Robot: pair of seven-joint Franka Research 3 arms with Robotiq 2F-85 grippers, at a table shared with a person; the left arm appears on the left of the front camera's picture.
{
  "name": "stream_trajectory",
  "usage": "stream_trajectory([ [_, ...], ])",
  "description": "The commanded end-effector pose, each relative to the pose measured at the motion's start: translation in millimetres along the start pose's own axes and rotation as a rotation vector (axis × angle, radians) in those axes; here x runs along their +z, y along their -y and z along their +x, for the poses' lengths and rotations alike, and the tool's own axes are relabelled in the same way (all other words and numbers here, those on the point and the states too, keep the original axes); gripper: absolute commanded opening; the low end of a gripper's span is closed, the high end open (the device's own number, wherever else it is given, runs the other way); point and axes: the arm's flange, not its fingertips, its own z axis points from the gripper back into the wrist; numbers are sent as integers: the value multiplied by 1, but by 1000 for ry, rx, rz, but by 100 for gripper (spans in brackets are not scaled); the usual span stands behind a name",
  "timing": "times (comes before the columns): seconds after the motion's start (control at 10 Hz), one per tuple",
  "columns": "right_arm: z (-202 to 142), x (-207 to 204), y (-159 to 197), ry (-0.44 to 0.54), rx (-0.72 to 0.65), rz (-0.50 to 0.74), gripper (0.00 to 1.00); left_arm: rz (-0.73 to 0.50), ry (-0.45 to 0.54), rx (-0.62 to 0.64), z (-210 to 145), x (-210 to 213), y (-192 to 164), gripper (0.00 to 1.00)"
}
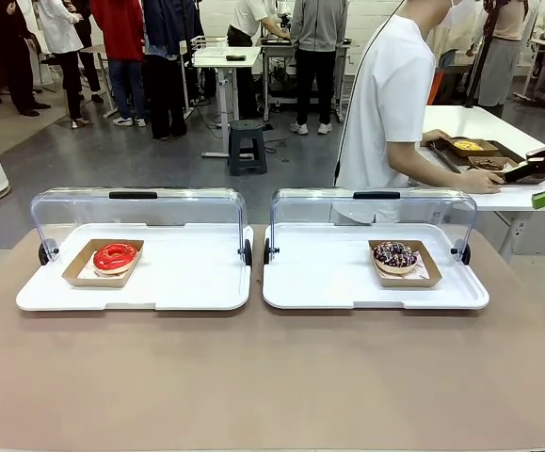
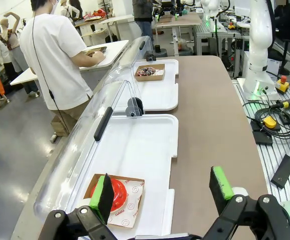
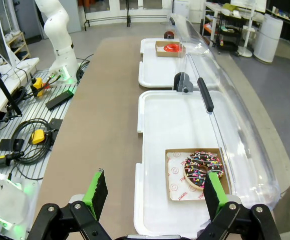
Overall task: Provide the desired donut to the person.
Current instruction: Place the picked Paper togo box onto the Handle tray extended by the person.
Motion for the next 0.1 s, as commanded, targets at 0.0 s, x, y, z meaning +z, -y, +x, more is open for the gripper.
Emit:
stream_trajectory([
  [0.0, 2, 0, 2, 9, -3, -4, 100, 3, 5, -2, 0, 1, 0, 100],
])
